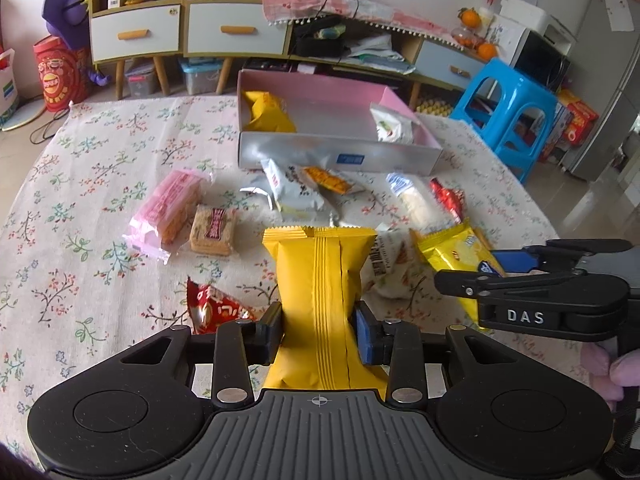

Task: Organize snacks
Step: 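Lift both held packets and carry them over the box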

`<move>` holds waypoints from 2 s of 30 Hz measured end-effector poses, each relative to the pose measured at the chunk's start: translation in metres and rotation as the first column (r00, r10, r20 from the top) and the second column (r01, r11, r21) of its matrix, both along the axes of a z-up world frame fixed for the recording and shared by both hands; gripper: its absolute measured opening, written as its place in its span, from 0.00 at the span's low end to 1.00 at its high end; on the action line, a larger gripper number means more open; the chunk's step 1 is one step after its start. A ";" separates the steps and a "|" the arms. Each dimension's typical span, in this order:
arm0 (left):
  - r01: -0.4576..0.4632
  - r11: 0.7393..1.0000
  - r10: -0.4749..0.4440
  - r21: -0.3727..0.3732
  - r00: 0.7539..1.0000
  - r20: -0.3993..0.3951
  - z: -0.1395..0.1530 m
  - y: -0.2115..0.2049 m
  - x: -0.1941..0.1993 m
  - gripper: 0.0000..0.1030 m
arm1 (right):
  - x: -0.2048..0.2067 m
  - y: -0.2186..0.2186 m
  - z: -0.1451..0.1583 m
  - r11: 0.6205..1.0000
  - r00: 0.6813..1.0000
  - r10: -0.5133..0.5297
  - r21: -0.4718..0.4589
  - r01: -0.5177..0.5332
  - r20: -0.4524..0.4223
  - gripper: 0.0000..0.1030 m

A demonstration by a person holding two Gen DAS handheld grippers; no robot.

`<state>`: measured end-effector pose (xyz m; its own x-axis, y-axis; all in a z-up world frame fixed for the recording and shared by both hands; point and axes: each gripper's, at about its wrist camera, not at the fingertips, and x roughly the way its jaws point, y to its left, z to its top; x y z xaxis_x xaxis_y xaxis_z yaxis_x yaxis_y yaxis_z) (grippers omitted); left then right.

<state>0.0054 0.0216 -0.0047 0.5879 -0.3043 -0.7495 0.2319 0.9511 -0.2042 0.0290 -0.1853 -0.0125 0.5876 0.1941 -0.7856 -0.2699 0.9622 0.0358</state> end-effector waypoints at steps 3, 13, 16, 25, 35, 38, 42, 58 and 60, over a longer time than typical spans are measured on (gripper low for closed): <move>0.001 1.000 0.000 -0.017 1.000 0.010 0.006 0.001 0.001 0.32 | 0.003 -0.002 0.006 1.000 1.000 -0.014 0.011 0.014 0.010 0.39; -0.046 0.996 0.048 -0.082 0.999 0.020 0.021 0.012 0.022 0.32 | 0.027 -0.006 0.025 0.995 0.997 -0.076 0.064 0.074 0.030 0.39; -0.063 0.993 0.065 -0.100 0.998 0.023 0.025 0.014 0.031 0.32 | 0.034 -0.005 0.029 0.993 0.995 -0.090 0.080 0.087 0.033 0.39; -0.126 0.985 0.132 -0.118 0.990 0.046 0.034 0.016 0.062 0.32 | 0.060 -0.005 0.040 0.982 0.988 -0.149 0.127 0.143 0.036 0.40; -0.188 0.971 0.195 -0.146 0.980 0.035 0.032 0.017 0.093 0.32 | 0.088 -0.011 0.041 0.964 0.975 -0.219 0.158 0.211 0.032 0.40; -0.209 0.964 0.215 -0.164 0.977 0.016 0.032 0.019 0.100 0.32 | 0.098 -0.013 0.041 0.957 0.970 -0.242 0.171 0.233 0.035 0.40; -0.237 0.956 0.245 -0.171 0.969 0.024 0.034 0.019 0.112 0.32 | 0.112 -0.019 0.043 0.944 0.962 -0.272 0.205 0.259 0.037 0.40; -0.159 0.978 0.175 -0.137 0.978 0.113 0.017 -0.027 0.199 0.33 | 0.185 -0.036 0.024 0.890 0.945 -0.324 0.353 0.288 0.046 0.40; -0.154 0.980 0.169 -0.127 0.979 0.115 0.013 -0.032 0.209 0.33 | 0.193 -0.038 0.017 0.890 0.944 -0.326 0.350 0.293 0.041 0.40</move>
<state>0.2149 -0.0102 0.0086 0.7230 -0.2784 -0.6322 0.1076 0.9494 -0.2950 0.2217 -0.2229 0.0048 0.7299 0.2310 -0.6433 0.0212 0.9330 0.3592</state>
